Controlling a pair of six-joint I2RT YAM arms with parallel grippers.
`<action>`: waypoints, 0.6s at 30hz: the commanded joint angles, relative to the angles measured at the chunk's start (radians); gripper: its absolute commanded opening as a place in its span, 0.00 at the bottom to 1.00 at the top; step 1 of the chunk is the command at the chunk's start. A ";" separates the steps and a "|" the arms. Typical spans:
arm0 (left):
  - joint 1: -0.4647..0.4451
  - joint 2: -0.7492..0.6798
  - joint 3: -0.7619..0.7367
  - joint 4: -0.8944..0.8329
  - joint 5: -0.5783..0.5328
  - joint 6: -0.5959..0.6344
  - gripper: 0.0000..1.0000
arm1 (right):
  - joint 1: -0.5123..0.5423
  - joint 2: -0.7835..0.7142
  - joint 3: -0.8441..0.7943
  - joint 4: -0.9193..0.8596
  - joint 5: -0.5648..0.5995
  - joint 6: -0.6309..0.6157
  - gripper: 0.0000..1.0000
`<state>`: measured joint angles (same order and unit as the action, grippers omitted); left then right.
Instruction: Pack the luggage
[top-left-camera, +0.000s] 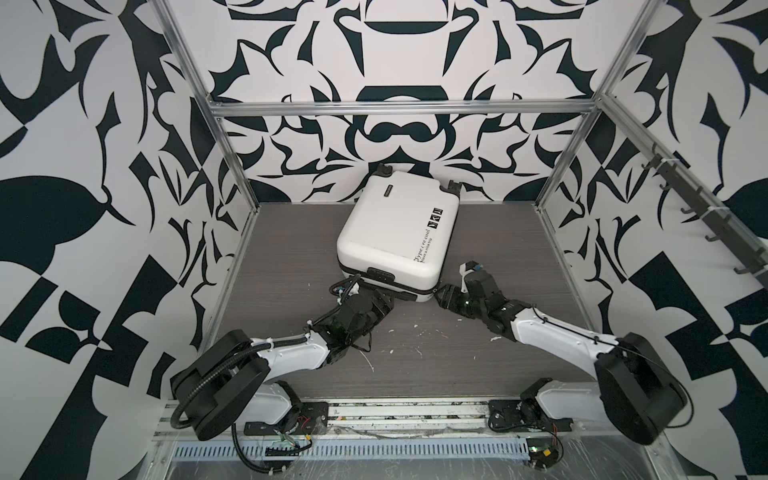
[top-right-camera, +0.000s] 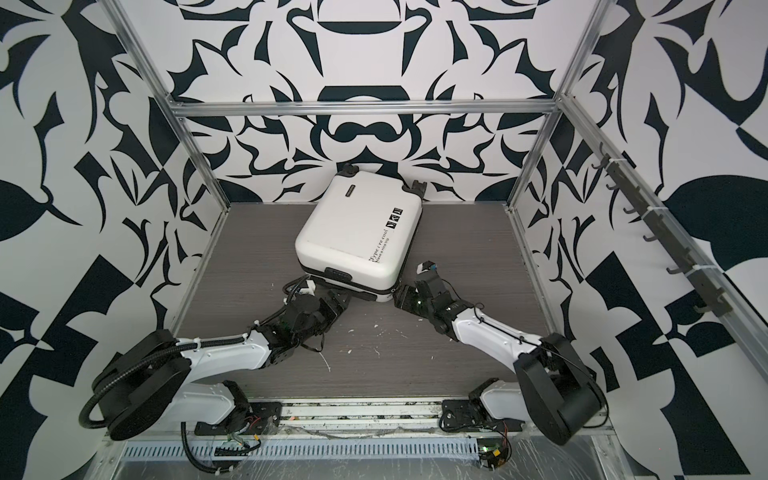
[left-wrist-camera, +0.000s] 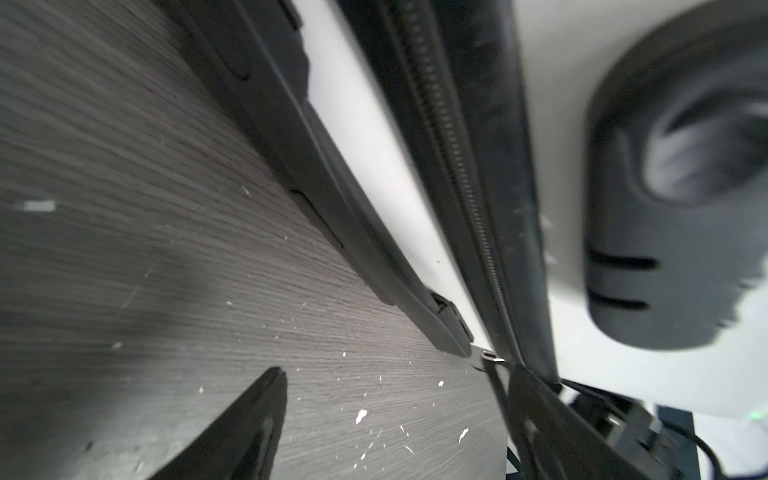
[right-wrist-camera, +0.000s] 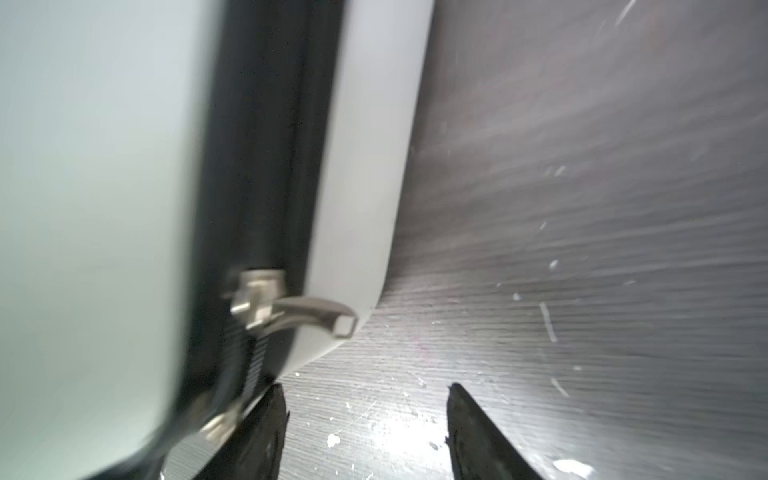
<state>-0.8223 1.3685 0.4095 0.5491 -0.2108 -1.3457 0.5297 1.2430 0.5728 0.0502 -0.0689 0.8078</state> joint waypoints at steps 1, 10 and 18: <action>0.015 0.053 -0.021 0.149 0.021 -0.027 0.81 | 0.000 -0.093 -0.039 -0.034 0.076 -0.065 0.63; 0.044 0.271 -0.079 0.519 0.001 -0.084 0.71 | 0.001 -0.309 -0.127 -0.061 0.172 -0.112 0.61; 0.057 0.498 -0.121 0.877 -0.038 -0.143 0.65 | 0.000 -0.423 -0.273 0.172 0.204 -0.189 0.69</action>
<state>-0.7773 1.8126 0.2951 1.2549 -0.2153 -1.4418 0.5297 0.8459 0.3454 0.0814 0.1009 0.6739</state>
